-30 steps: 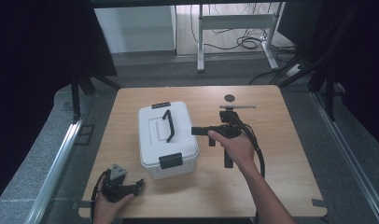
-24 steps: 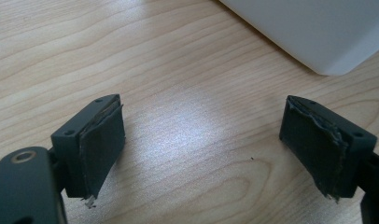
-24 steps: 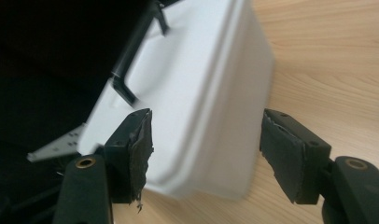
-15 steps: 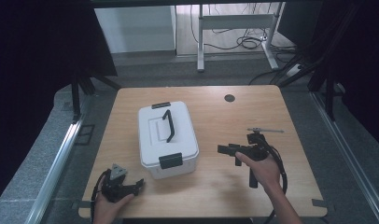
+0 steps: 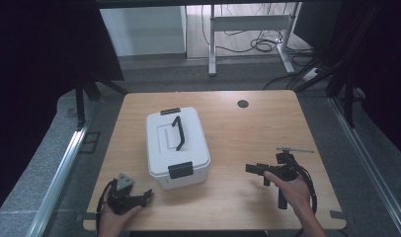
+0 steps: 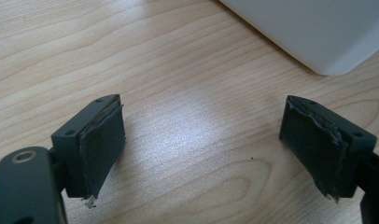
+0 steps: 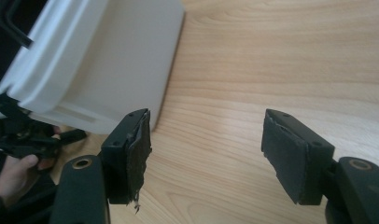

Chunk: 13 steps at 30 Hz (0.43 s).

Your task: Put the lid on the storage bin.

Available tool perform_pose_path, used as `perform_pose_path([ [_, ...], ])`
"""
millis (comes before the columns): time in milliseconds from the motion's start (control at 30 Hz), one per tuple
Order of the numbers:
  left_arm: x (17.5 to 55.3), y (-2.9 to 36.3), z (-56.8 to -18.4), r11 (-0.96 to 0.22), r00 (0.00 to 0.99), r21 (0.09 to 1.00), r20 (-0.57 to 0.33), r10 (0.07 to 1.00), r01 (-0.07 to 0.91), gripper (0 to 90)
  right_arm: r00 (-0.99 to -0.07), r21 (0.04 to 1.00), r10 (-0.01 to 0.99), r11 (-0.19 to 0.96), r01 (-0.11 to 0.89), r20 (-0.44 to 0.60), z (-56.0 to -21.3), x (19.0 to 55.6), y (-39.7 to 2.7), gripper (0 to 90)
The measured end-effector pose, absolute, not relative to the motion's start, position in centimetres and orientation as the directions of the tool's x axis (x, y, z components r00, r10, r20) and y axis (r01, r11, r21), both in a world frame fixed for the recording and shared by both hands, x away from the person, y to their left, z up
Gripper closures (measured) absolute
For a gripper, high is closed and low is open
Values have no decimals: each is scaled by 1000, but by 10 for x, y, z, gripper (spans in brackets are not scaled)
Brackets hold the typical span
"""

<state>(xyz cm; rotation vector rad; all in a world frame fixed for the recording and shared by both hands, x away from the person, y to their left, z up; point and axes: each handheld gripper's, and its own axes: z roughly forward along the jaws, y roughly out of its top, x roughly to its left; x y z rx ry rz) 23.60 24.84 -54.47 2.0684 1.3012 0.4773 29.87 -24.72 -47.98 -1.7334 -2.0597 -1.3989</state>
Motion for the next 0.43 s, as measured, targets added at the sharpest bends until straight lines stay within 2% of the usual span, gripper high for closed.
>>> perform_pose_path([
  [433,236,248,-545,-305,445,684,-31,895,663,141,-336,565,725,-87,820,600,-483,298,-251,317],
])
